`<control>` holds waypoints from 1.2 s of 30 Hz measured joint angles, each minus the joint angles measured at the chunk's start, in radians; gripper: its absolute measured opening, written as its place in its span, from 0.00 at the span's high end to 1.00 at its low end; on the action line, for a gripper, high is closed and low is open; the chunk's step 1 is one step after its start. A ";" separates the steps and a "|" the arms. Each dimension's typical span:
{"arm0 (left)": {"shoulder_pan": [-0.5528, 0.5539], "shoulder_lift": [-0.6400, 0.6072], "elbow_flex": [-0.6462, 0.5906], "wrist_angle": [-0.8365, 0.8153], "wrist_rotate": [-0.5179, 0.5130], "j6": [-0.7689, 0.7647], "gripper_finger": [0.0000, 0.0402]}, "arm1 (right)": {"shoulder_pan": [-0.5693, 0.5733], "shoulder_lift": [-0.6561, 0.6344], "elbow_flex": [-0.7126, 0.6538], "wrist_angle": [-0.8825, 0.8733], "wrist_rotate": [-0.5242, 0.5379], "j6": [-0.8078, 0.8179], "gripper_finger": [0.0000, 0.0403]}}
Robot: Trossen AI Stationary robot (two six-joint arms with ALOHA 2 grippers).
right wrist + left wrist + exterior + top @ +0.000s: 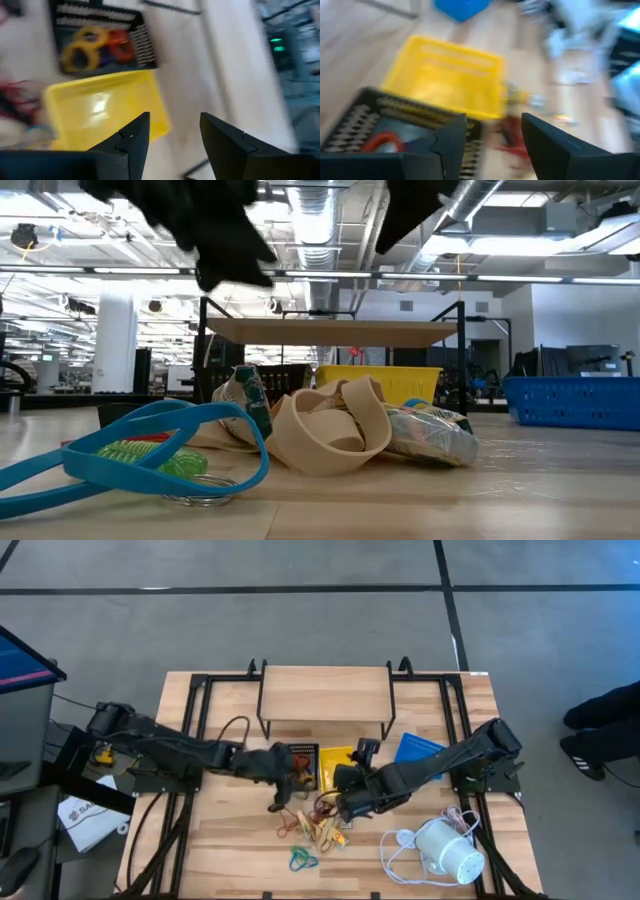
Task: Pick & Place Office Desk Supplies
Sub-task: Put the green spring keychain into the black bin
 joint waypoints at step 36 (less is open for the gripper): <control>-0.415 0.467 0.139 -0.018 0.046 -0.005 0.59 | 0.188 0.003 -0.136 0.325 -0.259 0.039 0.58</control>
